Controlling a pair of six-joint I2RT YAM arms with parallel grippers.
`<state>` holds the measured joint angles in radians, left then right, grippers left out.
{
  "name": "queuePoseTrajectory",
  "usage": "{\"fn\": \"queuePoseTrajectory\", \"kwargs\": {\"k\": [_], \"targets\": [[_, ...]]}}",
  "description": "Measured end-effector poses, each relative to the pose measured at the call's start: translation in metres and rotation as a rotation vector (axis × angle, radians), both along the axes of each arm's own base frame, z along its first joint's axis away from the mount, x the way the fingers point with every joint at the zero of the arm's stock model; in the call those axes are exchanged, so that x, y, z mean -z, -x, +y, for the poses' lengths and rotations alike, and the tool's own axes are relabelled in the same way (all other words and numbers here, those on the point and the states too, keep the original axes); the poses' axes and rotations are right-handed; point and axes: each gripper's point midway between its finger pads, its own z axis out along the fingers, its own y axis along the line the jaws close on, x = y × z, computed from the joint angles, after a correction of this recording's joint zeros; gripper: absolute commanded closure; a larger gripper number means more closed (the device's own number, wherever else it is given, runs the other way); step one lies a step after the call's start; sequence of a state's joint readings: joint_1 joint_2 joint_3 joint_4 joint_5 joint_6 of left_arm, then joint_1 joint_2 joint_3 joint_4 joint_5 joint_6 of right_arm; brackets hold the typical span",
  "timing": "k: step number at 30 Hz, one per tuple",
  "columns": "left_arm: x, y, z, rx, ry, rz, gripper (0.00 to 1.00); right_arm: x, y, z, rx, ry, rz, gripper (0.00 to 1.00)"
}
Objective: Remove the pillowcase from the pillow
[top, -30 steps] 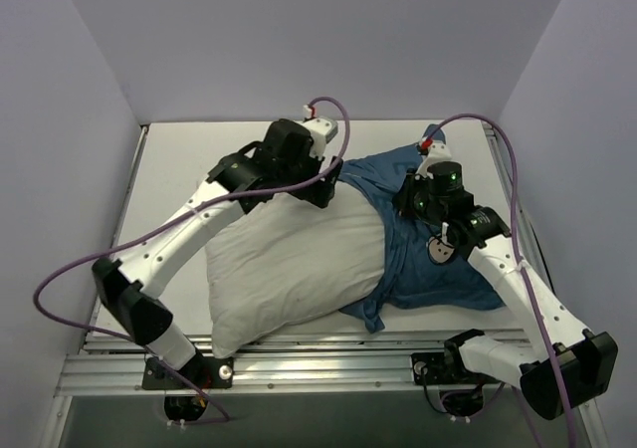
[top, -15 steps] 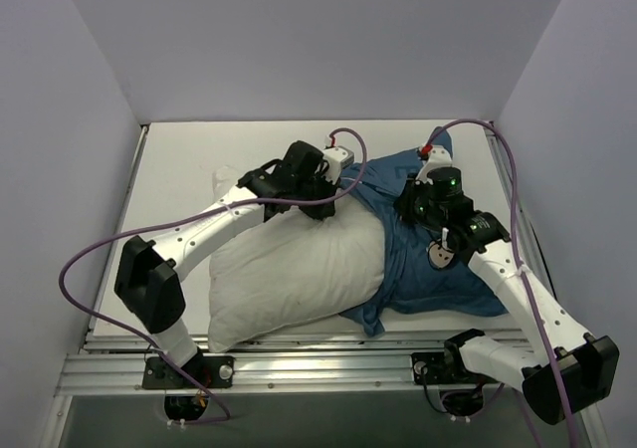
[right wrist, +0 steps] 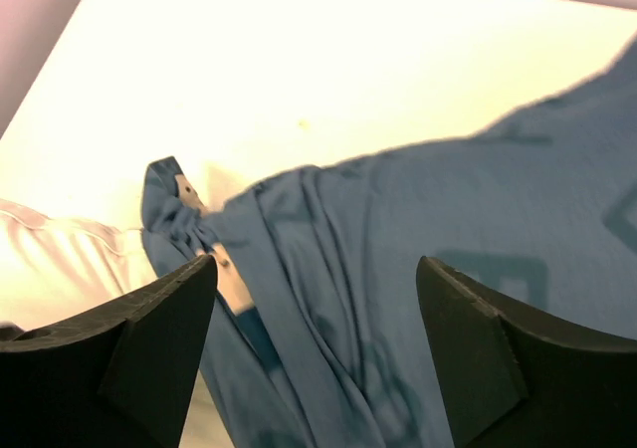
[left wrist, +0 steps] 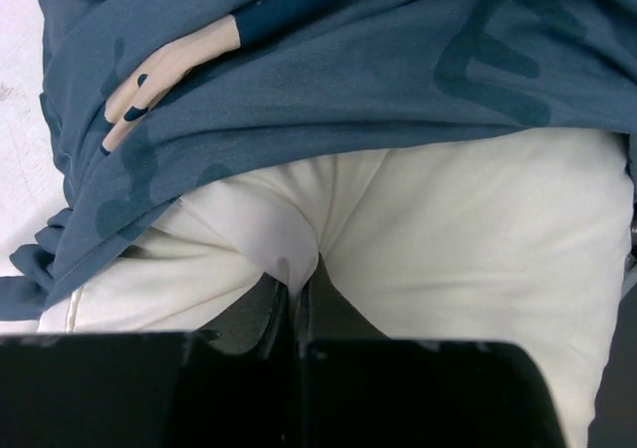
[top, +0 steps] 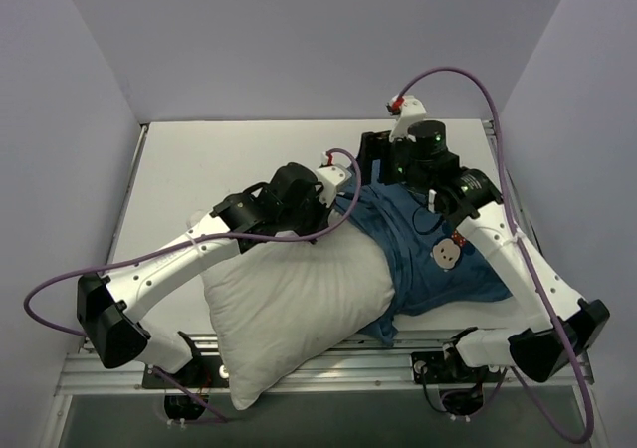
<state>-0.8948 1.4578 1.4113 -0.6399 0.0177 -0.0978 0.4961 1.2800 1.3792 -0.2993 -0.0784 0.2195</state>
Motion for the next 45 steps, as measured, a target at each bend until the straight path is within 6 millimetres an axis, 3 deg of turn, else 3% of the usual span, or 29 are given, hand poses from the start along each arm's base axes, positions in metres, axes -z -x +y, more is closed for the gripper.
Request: {"fn": "queuePoseTrajectory", "kwargs": {"k": [2,5,11,14,15,17,18,22,27,30,36,40,45], "targets": [[0.001,0.002,0.002,-0.004,-0.007,-0.005,0.98,-0.006,-0.006,0.019,-0.042,0.007,-0.013,0.19],[0.004,0.002,0.006,-0.021,-0.016,-0.014,0.98,0.008,-0.018,0.045,-0.091,0.044,0.013,0.17],[0.004,0.006,0.013,-0.046,0.007,-0.036,0.98,0.087,-0.028,0.077,-0.161,0.172,0.16,0.19],[0.004,0.009,0.019,-0.061,0.01,-0.039,0.98,0.112,-0.029,0.078,-0.157,0.226,0.191,0.42],[0.005,0.01,0.02,-0.065,0.009,-0.037,0.98,0.115,-0.029,0.077,-0.148,0.239,0.189,0.63],[0.007,0.011,0.022,-0.07,0.01,-0.033,0.98,0.12,-0.032,0.071,-0.116,0.269,0.181,0.83],[0.006,0.012,0.022,-0.073,0.014,-0.033,0.98,0.121,-0.033,0.068,-0.099,0.28,0.178,1.0],[0.0,0.015,0.026,-0.088,0.028,-0.039,0.98,0.123,-0.04,0.05,-0.022,0.312,0.178,1.0],[-0.021,0.021,0.038,-0.124,0.026,-0.04,0.98,0.114,-0.062,-0.005,0.131,0.307,0.223,1.0],[-0.046,0.023,0.044,-0.147,0.045,-0.056,0.98,0.098,-0.075,-0.045,0.247,0.277,0.252,1.0],[-0.081,0.026,0.066,-0.217,0.078,-0.104,0.98,0.045,-0.095,-0.108,0.436,0.135,0.222,1.0],[-0.085,0.022,0.08,-0.285,0.064,-0.122,0.98,0.026,-0.091,-0.125,0.488,0.083,0.216,1.0],[-0.078,0.014,0.096,-0.362,0.039,-0.098,0.98,0.027,-0.084,-0.125,0.498,0.041,0.249,1.0]]}}
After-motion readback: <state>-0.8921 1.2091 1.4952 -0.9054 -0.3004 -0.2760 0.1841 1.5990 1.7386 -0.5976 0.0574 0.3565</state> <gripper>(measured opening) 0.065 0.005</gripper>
